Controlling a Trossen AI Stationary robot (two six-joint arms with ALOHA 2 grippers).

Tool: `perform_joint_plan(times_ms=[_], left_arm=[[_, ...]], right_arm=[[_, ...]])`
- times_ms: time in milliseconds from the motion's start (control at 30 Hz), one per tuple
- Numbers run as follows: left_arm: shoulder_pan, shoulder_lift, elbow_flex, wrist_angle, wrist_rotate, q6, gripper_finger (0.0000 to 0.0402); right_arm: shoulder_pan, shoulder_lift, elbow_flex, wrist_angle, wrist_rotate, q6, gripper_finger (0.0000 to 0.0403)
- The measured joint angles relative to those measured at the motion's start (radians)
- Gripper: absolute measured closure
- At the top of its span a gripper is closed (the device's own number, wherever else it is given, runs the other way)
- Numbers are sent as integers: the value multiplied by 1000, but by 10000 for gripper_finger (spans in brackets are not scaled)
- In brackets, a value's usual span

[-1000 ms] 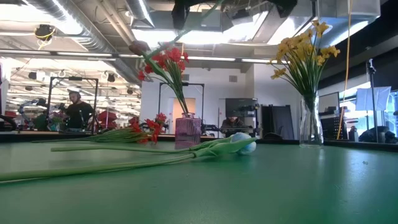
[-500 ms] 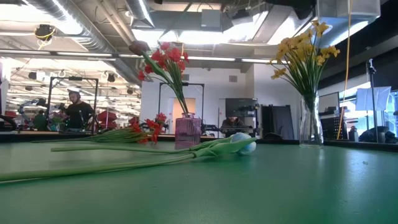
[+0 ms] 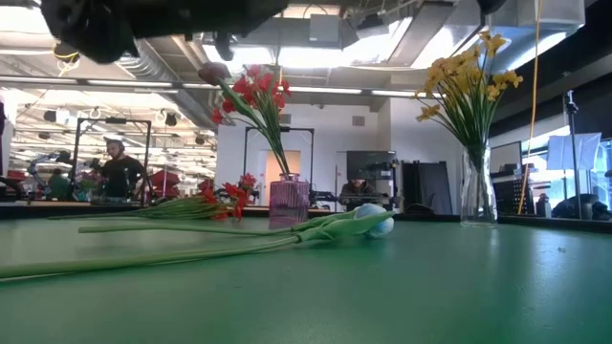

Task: Sort flowers into vase by color
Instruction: Put the red tulip into the pink vase

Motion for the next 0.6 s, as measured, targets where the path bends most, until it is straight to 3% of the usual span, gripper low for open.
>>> perform_joint_plan(times_ms=[400, 600], left_arm=[[166, 1, -8, -14, 147, -47, 401], [215, 65, -2, -2, 195, -84, 401]], right_arm=[[-2, 53, 0, 7, 26, 1, 171], [-2, 61, 0, 10, 52, 1, 171]])
